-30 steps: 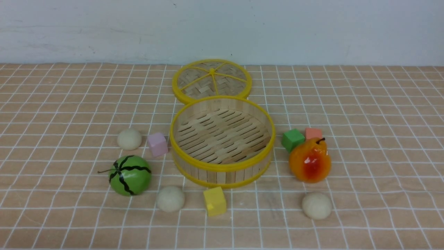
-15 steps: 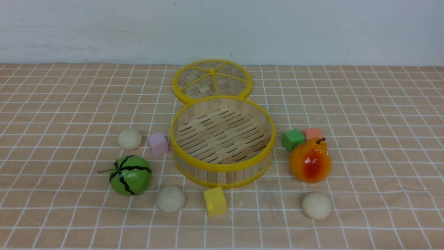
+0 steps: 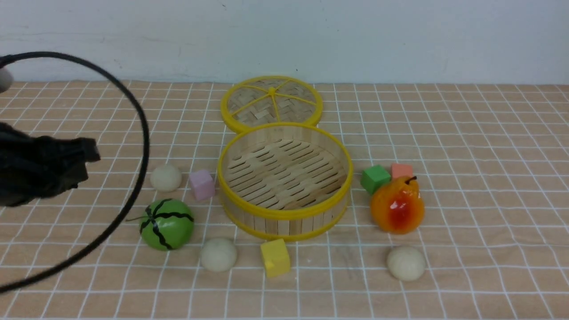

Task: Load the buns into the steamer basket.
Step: Use the left arm to grab a steamed stuffed bun

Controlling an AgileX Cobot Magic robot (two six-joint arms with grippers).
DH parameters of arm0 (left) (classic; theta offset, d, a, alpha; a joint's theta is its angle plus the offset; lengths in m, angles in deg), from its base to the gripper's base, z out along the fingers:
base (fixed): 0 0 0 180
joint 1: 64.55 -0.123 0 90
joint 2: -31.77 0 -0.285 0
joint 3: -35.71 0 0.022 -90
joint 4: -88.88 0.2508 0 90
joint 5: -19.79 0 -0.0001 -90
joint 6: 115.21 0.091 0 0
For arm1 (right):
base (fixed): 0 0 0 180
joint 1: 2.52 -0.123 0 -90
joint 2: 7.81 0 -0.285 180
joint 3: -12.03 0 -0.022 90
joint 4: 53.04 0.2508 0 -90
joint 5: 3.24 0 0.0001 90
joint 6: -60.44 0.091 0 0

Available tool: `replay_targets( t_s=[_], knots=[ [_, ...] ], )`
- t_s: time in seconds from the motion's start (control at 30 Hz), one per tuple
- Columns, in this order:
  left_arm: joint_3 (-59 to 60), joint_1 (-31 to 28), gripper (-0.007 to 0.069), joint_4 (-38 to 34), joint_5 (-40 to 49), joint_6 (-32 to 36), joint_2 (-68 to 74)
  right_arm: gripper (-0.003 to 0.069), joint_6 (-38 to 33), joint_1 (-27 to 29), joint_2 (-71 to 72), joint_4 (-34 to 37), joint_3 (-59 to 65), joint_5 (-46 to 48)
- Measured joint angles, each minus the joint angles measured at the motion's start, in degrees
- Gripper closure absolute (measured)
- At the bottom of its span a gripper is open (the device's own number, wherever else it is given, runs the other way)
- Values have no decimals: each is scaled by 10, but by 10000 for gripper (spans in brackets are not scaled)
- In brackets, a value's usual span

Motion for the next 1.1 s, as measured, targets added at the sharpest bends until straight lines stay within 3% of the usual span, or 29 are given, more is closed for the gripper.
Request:
replay_targets(
  t_s=[0.2, 0.43, 1.1],
  knots=[
    [-126, 0, 491, 4, 57, 41, 155, 418, 0, 0, 0, 0, 0, 0],
    [-256, 0, 478, -6, 52, 74, 309, 418, 0, 0, 0, 0, 0, 0],
    [-336, 0, 414, 23, -30, 118, 493, 418, 0, 0, 0, 0, 0, 0]
  ],
)
